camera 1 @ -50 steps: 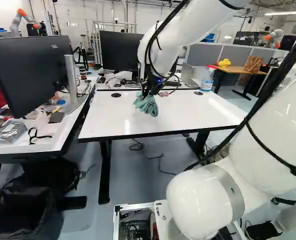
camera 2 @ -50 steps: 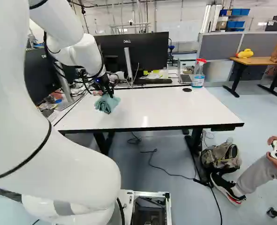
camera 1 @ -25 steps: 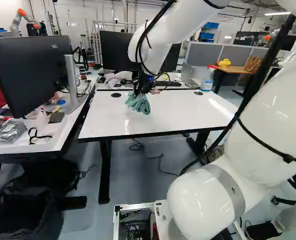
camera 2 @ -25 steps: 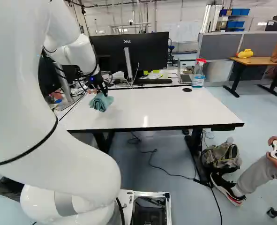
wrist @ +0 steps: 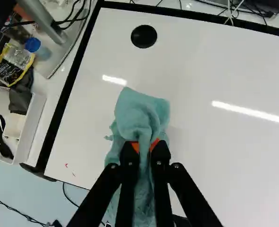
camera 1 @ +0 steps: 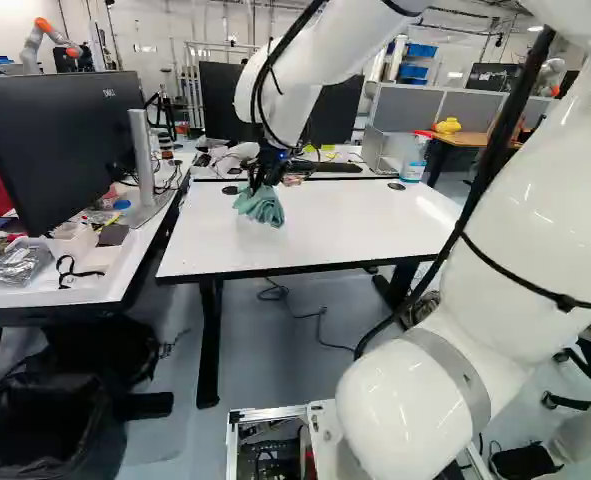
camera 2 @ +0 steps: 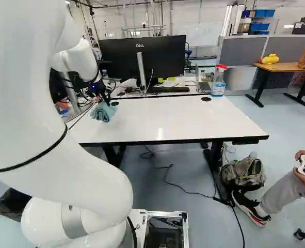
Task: Clean the table with the green towel
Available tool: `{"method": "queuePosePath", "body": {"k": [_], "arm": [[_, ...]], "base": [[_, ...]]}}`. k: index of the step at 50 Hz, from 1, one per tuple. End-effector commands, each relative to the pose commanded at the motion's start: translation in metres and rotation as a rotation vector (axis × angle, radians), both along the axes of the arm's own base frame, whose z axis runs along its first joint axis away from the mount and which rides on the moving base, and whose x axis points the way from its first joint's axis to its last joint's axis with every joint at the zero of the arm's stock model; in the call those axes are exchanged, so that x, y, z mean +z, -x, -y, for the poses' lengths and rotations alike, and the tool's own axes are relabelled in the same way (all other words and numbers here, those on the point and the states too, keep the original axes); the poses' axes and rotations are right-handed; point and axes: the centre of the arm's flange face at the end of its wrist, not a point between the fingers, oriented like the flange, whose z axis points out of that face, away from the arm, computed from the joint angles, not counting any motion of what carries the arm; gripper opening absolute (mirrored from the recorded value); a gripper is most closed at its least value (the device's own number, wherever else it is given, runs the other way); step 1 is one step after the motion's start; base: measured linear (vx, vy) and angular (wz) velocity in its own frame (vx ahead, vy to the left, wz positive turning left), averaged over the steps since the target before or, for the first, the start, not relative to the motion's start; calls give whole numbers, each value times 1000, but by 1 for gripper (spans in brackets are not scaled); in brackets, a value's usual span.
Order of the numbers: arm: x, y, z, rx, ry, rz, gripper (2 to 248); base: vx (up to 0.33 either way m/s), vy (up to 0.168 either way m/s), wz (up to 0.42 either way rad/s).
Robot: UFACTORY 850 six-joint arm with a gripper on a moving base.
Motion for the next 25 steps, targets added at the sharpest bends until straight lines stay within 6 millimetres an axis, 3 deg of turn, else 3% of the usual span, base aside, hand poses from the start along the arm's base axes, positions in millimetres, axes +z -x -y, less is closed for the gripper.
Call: {"method": "queuePosePath", "body": {"k": [25], "arm": [[0, 1, -45, 87, 0, 1, 42]], "base": [[0, 0, 0]]}}
